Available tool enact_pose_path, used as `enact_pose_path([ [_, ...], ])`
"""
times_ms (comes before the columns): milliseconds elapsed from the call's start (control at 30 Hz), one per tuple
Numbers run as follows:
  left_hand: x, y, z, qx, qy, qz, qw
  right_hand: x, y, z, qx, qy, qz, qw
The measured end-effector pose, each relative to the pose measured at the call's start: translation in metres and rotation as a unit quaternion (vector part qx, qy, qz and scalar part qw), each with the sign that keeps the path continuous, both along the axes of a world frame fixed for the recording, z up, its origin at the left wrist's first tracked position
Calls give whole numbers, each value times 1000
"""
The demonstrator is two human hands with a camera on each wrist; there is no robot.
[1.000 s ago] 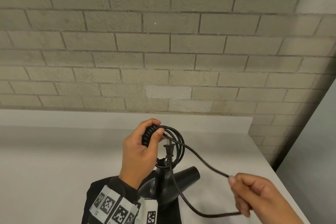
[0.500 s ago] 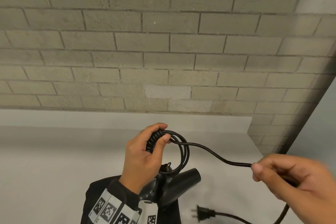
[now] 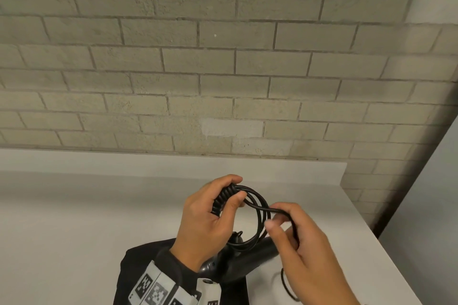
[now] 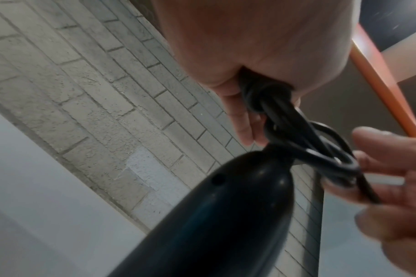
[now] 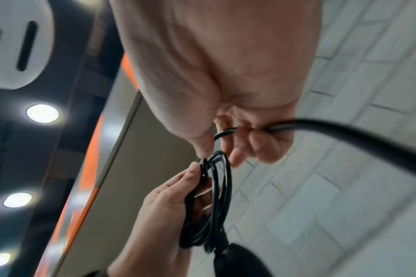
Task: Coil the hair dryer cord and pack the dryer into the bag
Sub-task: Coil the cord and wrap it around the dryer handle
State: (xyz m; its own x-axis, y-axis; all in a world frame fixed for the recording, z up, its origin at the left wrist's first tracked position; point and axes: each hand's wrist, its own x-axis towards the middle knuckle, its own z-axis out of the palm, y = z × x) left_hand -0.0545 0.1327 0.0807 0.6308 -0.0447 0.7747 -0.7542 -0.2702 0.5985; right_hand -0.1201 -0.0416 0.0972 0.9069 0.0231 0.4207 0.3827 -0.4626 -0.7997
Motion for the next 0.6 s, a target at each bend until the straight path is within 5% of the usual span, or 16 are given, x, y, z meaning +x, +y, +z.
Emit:
enact_pose_path([
  [100,-1,2,1,15,-9,-17,1000,7,-5,16,-72,-112,-14,991],
  [233,-2,0,1,35,-24,-46,998,20,-9,38,-99,-163,38,981],
  [467,-7,1,3,-2,51,-87,995,39,-1,54,-6,-105,120,987],
  [600,-9,4,2,17,29,-99,995,44,7,52,36,-77,134,987],
])
